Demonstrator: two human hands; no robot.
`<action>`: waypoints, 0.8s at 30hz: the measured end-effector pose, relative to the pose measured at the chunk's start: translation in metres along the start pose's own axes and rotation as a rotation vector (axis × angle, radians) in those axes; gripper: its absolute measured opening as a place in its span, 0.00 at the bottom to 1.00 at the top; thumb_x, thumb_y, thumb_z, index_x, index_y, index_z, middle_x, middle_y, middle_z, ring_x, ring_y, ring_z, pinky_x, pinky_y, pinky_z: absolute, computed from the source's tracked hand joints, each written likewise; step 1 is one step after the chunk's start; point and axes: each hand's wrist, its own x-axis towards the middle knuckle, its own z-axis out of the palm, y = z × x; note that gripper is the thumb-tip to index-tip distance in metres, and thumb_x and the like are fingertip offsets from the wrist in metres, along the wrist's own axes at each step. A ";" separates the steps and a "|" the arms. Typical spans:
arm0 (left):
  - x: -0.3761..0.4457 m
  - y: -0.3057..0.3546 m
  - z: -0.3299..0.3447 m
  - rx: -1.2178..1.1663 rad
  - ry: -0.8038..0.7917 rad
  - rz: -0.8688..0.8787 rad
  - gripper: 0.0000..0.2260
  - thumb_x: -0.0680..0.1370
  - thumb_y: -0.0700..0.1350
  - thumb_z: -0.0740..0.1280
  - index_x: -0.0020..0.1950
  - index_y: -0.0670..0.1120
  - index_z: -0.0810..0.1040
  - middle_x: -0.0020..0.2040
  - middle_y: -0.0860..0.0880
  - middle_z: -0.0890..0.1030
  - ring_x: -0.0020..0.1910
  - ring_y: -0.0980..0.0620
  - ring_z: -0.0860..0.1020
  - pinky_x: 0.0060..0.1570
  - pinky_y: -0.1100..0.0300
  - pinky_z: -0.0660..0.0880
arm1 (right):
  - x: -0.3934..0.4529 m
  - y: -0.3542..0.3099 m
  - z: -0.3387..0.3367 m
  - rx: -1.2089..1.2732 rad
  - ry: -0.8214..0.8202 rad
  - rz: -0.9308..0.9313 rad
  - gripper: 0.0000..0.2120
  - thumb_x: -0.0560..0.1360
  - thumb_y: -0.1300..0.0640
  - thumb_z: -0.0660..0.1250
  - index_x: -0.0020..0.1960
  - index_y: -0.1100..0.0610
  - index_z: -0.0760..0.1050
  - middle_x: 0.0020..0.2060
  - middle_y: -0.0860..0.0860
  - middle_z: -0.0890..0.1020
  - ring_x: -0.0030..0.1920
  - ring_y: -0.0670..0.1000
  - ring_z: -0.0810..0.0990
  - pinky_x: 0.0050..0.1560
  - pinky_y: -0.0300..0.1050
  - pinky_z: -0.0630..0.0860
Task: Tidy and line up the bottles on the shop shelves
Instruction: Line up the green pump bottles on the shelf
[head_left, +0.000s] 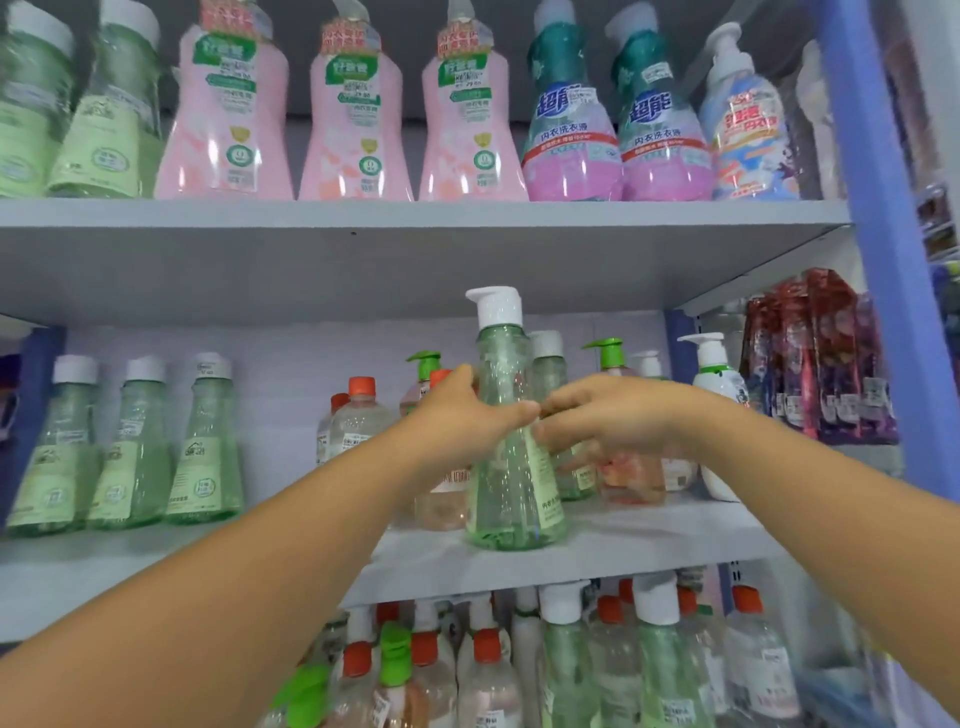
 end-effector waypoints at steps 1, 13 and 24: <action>-0.001 0.000 -0.004 -0.007 -0.016 0.005 0.16 0.75 0.57 0.77 0.53 0.59 0.72 0.48 0.61 0.77 0.35 0.66 0.81 0.28 0.68 0.75 | 0.007 0.004 -0.005 0.003 0.101 0.036 0.20 0.78 0.52 0.71 0.69 0.53 0.77 0.58 0.50 0.84 0.56 0.49 0.85 0.56 0.45 0.84; -0.012 -0.015 -0.012 -0.117 0.017 -0.061 0.29 0.72 0.61 0.78 0.70 0.59 0.73 0.63 0.55 0.81 0.55 0.53 0.84 0.59 0.45 0.81 | 0.132 0.031 0.020 0.008 0.702 0.318 0.36 0.80 0.53 0.70 0.78 0.63 0.55 0.70 0.61 0.71 0.66 0.61 0.75 0.61 0.51 0.76; -0.030 -0.026 -0.041 -0.096 0.037 -0.077 0.20 0.70 0.65 0.77 0.59 0.60 0.82 0.51 0.60 0.87 0.46 0.60 0.86 0.44 0.60 0.80 | 0.060 0.022 0.012 -0.043 0.574 0.116 0.13 0.74 0.44 0.75 0.52 0.49 0.75 0.43 0.49 0.81 0.38 0.48 0.80 0.30 0.41 0.72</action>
